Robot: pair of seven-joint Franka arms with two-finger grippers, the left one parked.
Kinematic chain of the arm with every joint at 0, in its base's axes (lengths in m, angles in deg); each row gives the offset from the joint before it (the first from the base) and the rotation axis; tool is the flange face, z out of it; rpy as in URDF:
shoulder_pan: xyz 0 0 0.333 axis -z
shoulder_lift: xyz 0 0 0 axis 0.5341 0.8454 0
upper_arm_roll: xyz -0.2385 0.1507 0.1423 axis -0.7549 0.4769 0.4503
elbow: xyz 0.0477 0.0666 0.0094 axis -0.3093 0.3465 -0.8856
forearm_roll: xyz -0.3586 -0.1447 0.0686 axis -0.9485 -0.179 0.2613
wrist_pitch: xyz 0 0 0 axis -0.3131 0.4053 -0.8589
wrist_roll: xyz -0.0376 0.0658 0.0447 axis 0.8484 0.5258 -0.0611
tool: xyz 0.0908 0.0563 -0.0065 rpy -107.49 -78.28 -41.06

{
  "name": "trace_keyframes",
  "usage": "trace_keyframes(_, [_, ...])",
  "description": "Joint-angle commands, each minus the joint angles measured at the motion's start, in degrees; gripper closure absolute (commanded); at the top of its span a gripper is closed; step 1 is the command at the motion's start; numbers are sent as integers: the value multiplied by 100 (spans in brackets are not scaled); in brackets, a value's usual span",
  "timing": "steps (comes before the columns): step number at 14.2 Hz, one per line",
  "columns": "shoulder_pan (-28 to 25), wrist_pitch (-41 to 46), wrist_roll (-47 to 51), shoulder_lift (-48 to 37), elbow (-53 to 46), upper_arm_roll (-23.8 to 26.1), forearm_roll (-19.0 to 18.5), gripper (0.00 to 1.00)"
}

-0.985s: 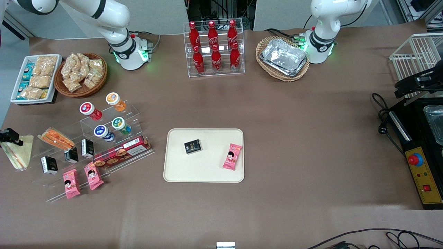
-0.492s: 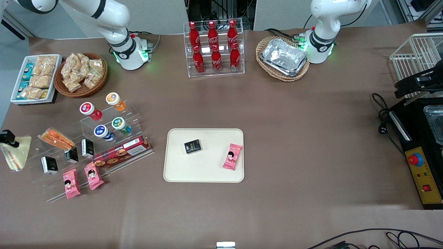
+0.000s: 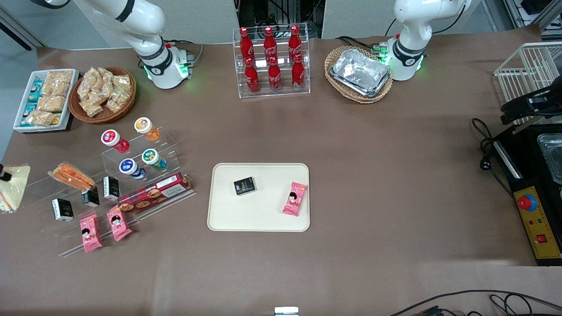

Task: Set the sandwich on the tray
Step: 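Lift the sandwich with the right gripper above the rack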

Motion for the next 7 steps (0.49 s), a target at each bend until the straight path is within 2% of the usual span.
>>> trace_keyframes(1, [-148, 780, 793, -200, -216, 42, -68, 85])
trace_keyframes(3, [-386, 1000, 1390, -393, -216, 42, -190, 92])
trace_keyframes(7, [-1035, 1423, 2971, -702, -216, 42, -252, 92])
